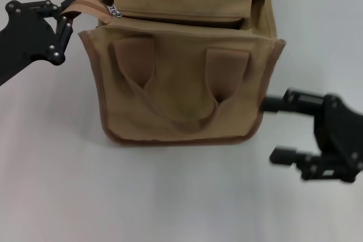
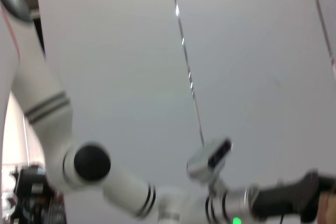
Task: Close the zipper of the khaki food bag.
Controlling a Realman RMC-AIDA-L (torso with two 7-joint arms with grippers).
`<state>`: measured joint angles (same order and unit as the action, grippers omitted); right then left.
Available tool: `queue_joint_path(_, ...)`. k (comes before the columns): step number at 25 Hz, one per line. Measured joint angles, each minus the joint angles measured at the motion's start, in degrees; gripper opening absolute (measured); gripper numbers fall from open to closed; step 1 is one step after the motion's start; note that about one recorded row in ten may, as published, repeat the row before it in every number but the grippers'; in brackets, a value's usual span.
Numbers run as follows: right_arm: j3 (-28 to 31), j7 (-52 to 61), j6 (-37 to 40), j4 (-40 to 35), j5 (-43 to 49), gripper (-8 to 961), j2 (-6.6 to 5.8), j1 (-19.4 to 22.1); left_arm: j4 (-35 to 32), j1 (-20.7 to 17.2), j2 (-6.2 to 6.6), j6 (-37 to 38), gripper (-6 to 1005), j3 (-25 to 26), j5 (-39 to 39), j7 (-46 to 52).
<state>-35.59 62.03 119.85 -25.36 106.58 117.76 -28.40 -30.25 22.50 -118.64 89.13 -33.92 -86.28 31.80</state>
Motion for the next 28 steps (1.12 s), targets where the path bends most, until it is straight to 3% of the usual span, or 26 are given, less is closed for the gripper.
queue_joint_path(5,0.01,5.87,0.07,-0.57,-4.41,762,-0.40,-1.46,0.05,-0.06,0.02,0.01,26,0.00,0.74,0.17)
queue_joint_path(7,0.19,11.97,-2.23,-1.04,-7.17,762,-0.69,-4.42,0.07,-0.32,0.05,0.79,26,-0.07,1.70,0.14)
queue_joint_path(12,0.40,15.48,-5.65,-1.07,-8.24,762,-0.74,-7.13,0.05,-0.49,0.07,2.34,27,-0.01,2.09,-0.05)
queue_joint_path(18,0.45,17.81,-13.24,-2.62,-9.14,762,-0.01,-12.02,-0.04,-0.53,0.08,3.58,29,0.02,2.15,-0.03)
queue_joint_path(21,-0.48,16.69,-17.91,-7.18,-9.23,762,1.31,-13.79,-0.10,-0.53,0.08,4.03,29,0.09,2.55,-0.05)
queue_joint_path(28,-5.70,12.14,-25.01,-7.87,-9.29,762,1.66,-17.61,-0.11,-0.11,0.25,4.88,31,0.08,2.76,0.23)
